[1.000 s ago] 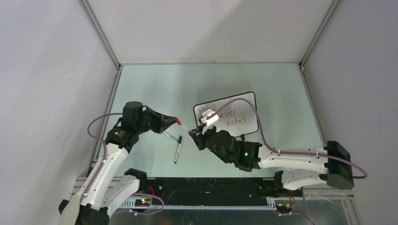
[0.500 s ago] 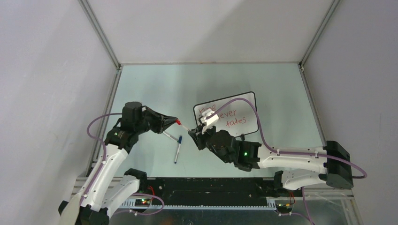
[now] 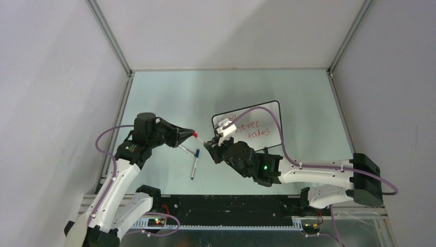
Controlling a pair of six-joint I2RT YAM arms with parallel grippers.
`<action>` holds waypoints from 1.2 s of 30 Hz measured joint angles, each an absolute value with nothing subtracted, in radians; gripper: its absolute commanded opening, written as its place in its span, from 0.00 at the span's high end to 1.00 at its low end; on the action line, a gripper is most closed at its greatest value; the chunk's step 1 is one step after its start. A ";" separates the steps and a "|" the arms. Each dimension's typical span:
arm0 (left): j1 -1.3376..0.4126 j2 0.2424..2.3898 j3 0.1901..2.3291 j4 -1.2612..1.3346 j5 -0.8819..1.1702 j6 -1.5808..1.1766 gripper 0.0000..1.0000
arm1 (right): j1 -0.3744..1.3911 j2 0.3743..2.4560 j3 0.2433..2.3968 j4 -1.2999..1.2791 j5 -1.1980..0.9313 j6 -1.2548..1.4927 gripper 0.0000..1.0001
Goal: Write a sentence on the whiteboard
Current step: Insert the whiteboard marker without the cap into the pen cap.
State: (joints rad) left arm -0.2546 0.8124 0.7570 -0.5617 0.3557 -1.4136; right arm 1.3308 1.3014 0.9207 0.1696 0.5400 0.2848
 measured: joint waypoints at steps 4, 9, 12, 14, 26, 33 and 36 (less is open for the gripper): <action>-0.255 0.810 0.754 -0.561 0.356 -1.414 1.00 | 1.330 1.305 0.925 0.170 0.539 0.285 1.00; -0.255 0.800 0.747 -0.558 0.359 -1.414 1.00 | 1.324 1.336 0.931 0.191 0.540 0.283 1.00; -0.254 0.784 0.728 -0.552 0.347 -1.415 1.00 | 1.324 1.380 0.949 0.215 0.551 0.267 1.00; -0.250 0.777 0.718 -0.548 0.331 -1.416 1.00 | 1.326 1.426 0.972 0.231 0.572 0.247 1.00; -0.274 0.779 0.650 -0.468 0.153 -1.440 1.00 | 1.325 1.643 1.047 0.398 0.666 0.088 1.00; -0.331 0.802 0.648 -0.428 0.050 -1.458 1.00 | 1.299 1.654 1.057 0.400 0.645 0.078 0.84; -0.329 0.807 0.662 -0.464 0.040 -1.436 1.00 | 1.299 1.654 1.058 0.389 0.628 0.089 0.40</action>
State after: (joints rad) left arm -0.3290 0.8074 0.6624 -0.4644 0.0402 -1.4357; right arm 1.2995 1.6535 1.0576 0.3885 0.6281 0.0895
